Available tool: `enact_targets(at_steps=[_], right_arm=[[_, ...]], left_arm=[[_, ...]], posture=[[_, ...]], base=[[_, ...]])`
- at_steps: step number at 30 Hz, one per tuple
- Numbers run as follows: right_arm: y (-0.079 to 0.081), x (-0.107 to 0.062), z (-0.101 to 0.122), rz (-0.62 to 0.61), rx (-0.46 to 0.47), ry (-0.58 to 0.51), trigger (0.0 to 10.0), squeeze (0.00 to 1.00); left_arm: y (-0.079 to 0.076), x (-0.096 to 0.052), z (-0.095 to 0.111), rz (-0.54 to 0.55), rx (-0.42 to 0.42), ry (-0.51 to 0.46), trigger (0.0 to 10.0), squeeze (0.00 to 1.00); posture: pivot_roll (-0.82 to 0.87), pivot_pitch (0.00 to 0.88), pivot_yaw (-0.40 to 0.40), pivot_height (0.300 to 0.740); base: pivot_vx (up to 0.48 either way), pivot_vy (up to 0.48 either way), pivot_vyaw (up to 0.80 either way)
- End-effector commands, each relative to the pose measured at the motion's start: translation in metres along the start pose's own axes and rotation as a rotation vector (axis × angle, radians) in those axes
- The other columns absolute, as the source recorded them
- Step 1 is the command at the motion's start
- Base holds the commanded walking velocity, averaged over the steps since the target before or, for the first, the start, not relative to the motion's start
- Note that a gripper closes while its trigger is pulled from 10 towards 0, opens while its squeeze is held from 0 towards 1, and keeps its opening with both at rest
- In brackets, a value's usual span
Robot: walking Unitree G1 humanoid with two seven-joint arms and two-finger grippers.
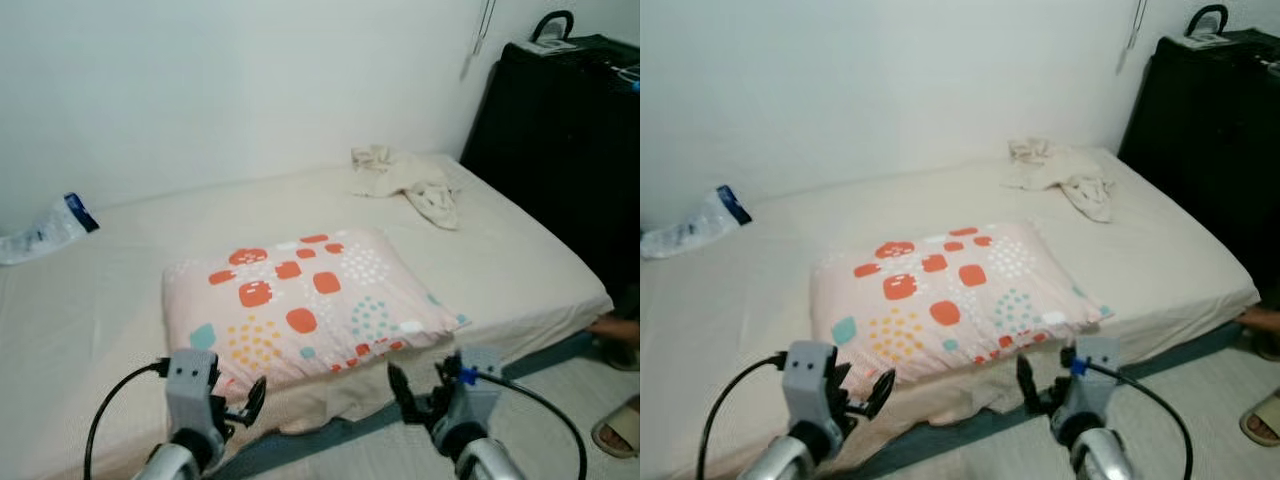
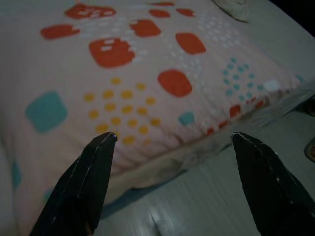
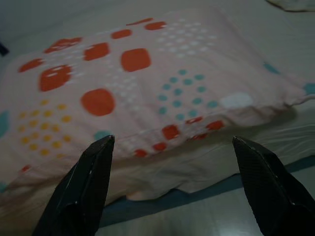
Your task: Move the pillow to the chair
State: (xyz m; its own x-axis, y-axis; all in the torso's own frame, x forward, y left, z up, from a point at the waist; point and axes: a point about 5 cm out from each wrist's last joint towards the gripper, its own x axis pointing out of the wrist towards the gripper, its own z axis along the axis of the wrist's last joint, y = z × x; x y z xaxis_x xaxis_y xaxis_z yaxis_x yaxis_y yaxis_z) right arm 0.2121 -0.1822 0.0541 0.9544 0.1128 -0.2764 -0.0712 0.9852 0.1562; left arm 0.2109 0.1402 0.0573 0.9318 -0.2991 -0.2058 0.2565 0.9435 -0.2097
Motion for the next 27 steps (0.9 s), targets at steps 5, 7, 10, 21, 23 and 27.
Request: enact_targets(at_steps=[5, 7, 10, 21, 23, 27], right_arm=[[-0.0046, -0.0028, 0.0000, -0.024, 0.004, 0.000, 10.0, 0.00], [-0.0047, -0.0030, 0.0000, -0.026, 0.004, 0.000, 10.0, 0.00], [-0.0048, -0.0033, -0.0001, -0.029, 0.006, -0.001, 10.0, 0.00], [-0.0048, -0.0033, 0.0003, -0.034, 0.010, -0.002, 10.0, 0.00], [-0.0044, -0.0029, 0.0004, -0.033, 0.011, -0.002, 10.0, 0.00], [-0.0038, -0.0026, 0.0004, -0.032, 0.012, -0.002, 10.0, 0.00]], left_arm=[[-0.0035, -0.0006, -0.0027, -0.014, -0.010, 0.012, 10.0, 0.00], [-0.0035, -0.0009, -0.0026, -0.015, -0.010, 0.012, 10.0, 0.00], [-0.0036, -0.0011, -0.0027, -0.017, -0.011, 0.013, 10.0, 0.00], [-0.0016, -0.0006, -0.0025, -0.001, -0.015, 0.015, 10.0, 0.00], [-0.0014, -0.0004, -0.0022, -0.001, -0.015, 0.015, 10.0, 0.00], [-0.0009, -0.0001, -0.0020, -0.001, -0.016, 0.015, 10.0, 0.00]], posture=[[-0.12, 0.056, 0.045, 0.740], [-0.12, 0.058, 0.046, 0.740], [-0.12, 0.058, 0.046, 0.740], [-0.12, 0.063, 0.051, 0.740], [-0.12, 0.062, 0.051, 0.740], [-0.12, 0.062, 0.052, 0.740]], base=[[0.320, 0.000, 0.00], [0.319, 0.000, 0.00], [0.316, 0.000, 0.00], [0.027, 0.000, 0.00], [0.000, 0.000, 0.00], [0.000, 0.000, 0.00]])
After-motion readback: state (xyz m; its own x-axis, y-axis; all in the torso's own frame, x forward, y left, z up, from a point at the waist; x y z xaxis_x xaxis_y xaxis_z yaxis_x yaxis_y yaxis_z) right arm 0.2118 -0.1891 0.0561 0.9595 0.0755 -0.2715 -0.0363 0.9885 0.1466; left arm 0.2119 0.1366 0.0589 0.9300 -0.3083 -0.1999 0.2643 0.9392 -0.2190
